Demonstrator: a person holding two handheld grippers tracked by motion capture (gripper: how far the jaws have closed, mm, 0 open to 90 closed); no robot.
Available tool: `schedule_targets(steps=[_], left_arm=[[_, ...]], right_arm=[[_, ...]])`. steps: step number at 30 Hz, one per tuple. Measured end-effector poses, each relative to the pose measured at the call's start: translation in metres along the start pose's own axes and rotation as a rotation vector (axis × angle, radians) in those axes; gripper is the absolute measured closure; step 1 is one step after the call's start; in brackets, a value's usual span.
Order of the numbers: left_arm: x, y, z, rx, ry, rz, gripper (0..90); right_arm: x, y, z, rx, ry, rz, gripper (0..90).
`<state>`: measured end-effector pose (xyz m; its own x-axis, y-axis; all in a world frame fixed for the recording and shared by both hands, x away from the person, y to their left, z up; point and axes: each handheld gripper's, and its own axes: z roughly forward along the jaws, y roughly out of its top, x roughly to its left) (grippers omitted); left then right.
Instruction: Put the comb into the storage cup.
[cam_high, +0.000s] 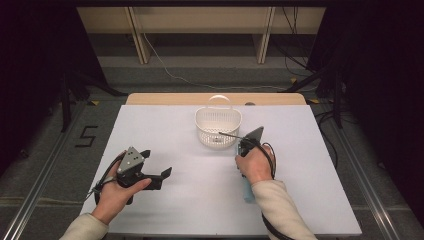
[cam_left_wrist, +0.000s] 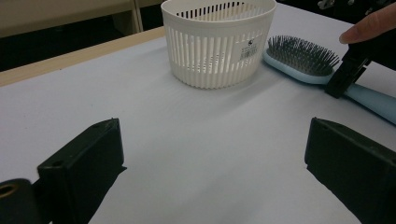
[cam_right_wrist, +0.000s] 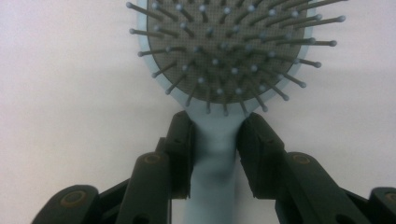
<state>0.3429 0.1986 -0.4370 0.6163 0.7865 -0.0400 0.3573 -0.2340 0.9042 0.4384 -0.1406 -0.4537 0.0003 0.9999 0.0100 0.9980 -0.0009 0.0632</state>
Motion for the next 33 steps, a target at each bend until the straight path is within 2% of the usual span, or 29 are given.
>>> schedule_targets(steps=[19, 24, 33], left_arm=[[0.0001, -0.0002, 0.0002, 0.000, 0.000, -0.003, 4.0], [0.0002, -0.0003, 0.0002, 0.002, 0.000, -0.002, 4.0], [0.0007, -0.0006, 0.0004, 0.003, 0.002, 0.001, 4.0]], right_arm=[[-0.0031, 0.0011, -0.0005, 0.023, 0.011, -0.022, 69.8], [-0.0046, 0.0013, -0.0004, 0.023, 0.027, -0.014, 70.1], [-0.0078, -0.0003, -0.0012, 0.013, 0.050, -0.030, 70.4]])
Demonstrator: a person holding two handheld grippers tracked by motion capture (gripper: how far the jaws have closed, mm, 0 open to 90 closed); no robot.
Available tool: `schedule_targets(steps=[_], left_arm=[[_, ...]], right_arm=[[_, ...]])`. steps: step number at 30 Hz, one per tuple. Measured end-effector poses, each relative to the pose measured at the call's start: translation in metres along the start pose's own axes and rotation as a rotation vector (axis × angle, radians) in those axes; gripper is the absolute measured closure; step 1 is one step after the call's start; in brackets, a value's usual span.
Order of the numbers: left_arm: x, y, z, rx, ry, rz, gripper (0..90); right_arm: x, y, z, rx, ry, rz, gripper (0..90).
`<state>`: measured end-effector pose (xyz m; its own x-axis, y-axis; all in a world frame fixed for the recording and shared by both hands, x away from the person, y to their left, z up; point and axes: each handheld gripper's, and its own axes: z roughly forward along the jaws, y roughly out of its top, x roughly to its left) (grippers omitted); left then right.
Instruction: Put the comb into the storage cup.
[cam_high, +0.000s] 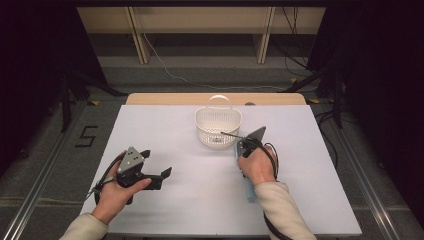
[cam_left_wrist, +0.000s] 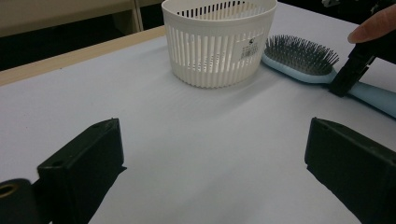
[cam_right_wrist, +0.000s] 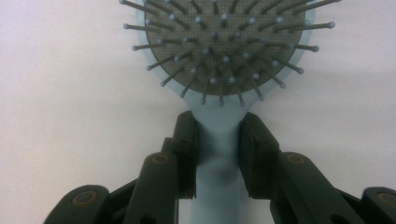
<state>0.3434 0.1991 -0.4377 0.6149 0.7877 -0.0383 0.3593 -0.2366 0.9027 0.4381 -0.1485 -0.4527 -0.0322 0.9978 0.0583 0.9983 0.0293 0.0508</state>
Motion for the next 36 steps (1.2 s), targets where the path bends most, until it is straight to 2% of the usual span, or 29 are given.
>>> schedule_targets(steps=[8, 12, 15, 22, 32, 36], left_arm=[[0.000, 0.000, 0.000, 0.000, 0.000, 0.000, 4.0], [0.000, 0.000, 0.000, 0.000, 0.001, -0.001, 4.0], [0.000, 0.000, 0.000, -0.001, 0.001, -0.002, 4.0], [0.000, 0.000, 0.000, 0.000, 0.000, 0.000, 4.0], [0.000, 0.000, 0.000, -0.001, 0.001, 0.000, 4.0], [0.000, 0.000, 0.000, -0.002, 0.001, -0.003, 4.0]], right_arm=[[-0.002, -0.003, -0.005, -0.041, 0.030, -0.022, 70.4], [-0.005, -0.004, -0.012, -0.066, 0.037, -0.020, 70.4], [-0.007, -0.004, -0.014, -0.058, 0.035, -0.014, 70.5], [-0.018, -0.005, -0.019, -0.101, 0.050, 0.002, 70.5], [-0.026, -0.006, -0.039, -0.209, 0.069, -0.006, 70.5], [-0.028, -0.007, -0.050, -0.270, 0.080, -0.009, 70.4]])
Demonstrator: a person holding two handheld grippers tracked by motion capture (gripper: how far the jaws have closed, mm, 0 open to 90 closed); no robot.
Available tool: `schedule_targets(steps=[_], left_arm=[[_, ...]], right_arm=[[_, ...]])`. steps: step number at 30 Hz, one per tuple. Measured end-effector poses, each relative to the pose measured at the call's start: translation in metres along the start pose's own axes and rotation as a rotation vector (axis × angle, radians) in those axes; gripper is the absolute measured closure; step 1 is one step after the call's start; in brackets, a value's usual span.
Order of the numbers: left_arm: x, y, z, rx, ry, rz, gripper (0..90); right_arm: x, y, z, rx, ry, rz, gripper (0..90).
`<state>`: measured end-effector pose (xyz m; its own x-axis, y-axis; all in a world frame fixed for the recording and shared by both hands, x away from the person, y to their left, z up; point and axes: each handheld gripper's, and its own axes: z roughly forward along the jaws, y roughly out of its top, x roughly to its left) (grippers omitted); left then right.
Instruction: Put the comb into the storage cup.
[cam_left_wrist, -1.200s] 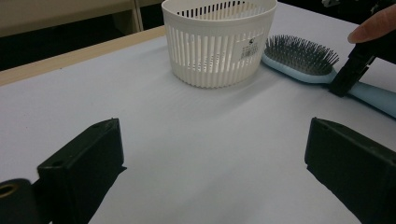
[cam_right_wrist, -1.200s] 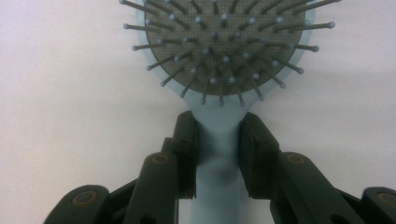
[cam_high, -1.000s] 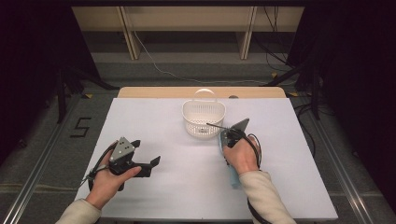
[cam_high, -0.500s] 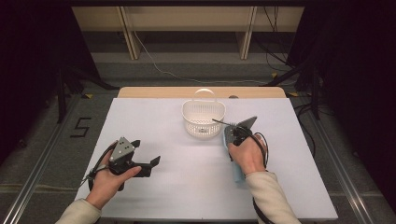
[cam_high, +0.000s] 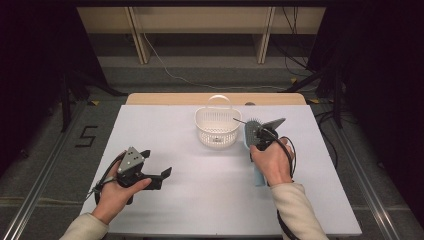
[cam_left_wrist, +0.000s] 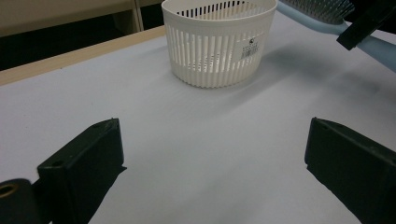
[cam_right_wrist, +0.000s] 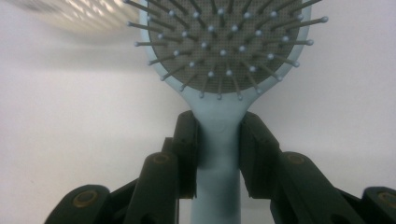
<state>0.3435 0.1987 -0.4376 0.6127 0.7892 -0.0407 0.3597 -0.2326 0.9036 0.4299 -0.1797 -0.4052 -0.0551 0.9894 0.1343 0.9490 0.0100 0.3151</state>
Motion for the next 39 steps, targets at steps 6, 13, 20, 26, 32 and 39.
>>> schedule_targets(steps=[6, 13, 20, 26, 32, 39], left_arm=[[0.000, 0.000, 0.000, -0.001, -0.001, 0.000, 4.0], [-0.001, 0.000, 0.000, 0.001, 0.001, 0.000, 4.0], [-0.001, 0.000, 0.001, 0.003, 0.004, -0.004, 4.1], [-0.001, -0.001, 0.002, 0.004, 0.001, -0.002, 4.1], [0.000, 0.000, 0.001, -0.002, 0.003, -0.004, 4.1], [-0.001, 0.000, 0.002, 0.003, 0.003, -0.002, 4.1]], right_arm=[[-0.002, 0.003, -0.013, -0.086, 0.036, -0.021, 70.5], [-0.020, 0.007, -0.033, -0.190, 0.134, -0.036, 70.4], [-0.048, -0.004, -0.034, -0.242, 0.209, -0.040, 70.4], [-0.054, -0.004, -0.039, -0.356, 0.239, -0.104, 70.4], [-0.044, -0.003, -0.042, -0.496, 0.240, -0.220, 70.4], [-0.039, -0.001, -0.047, -0.627, 0.249, -0.297, 70.5]])
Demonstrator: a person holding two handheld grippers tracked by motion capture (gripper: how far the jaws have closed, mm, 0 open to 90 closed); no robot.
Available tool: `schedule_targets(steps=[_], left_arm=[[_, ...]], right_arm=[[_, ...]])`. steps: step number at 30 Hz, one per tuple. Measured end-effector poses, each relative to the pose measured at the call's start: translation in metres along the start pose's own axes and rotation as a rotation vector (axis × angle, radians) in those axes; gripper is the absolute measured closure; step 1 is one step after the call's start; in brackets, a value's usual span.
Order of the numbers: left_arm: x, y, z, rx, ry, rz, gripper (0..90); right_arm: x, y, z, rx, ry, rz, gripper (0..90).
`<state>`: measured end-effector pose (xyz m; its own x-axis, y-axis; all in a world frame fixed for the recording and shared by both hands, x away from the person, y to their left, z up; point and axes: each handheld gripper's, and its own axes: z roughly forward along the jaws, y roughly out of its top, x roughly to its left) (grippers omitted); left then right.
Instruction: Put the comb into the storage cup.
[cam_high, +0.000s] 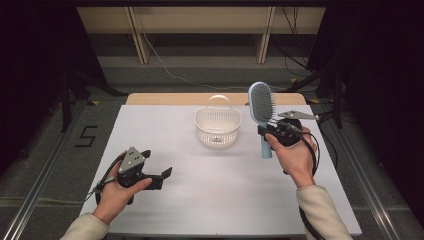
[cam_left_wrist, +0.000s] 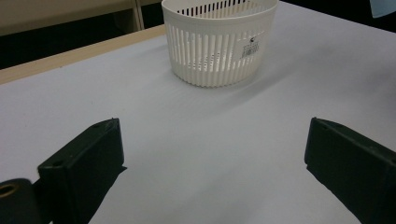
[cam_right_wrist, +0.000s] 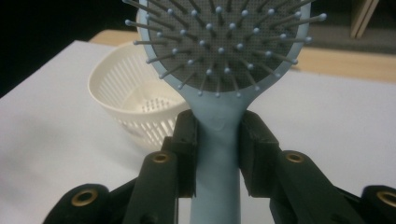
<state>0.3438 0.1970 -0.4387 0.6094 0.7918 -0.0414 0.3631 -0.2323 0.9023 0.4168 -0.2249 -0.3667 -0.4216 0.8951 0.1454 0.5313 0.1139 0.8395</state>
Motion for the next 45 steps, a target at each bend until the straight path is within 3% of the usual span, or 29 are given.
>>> schedule_targets(steps=[7, 14, 21, 45], left_arm=[[0.000, 0.000, 0.000, -0.001, 0.002, 0.000, 4.1], [0.001, 0.000, 0.000, -0.004, 0.003, -0.003, 4.2], [0.001, 0.000, -0.001, -0.007, 0.002, -0.004, 4.3], [0.001, 0.000, -0.001, -0.008, 0.002, -0.002, 4.6]], right_arm=[[0.010, 0.010, 0.004, -0.111, 0.035, -0.045, 70.5], [0.023, 0.020, 0.015, -0.167, 0.051, -0.060, 70.5], [0.032, 0.026, 0.024, -0.191, 0.053, -0.073, 70.5], [0.046, 0.040, 0.047, -0.242, 0.050, -0.076, 70.5]])
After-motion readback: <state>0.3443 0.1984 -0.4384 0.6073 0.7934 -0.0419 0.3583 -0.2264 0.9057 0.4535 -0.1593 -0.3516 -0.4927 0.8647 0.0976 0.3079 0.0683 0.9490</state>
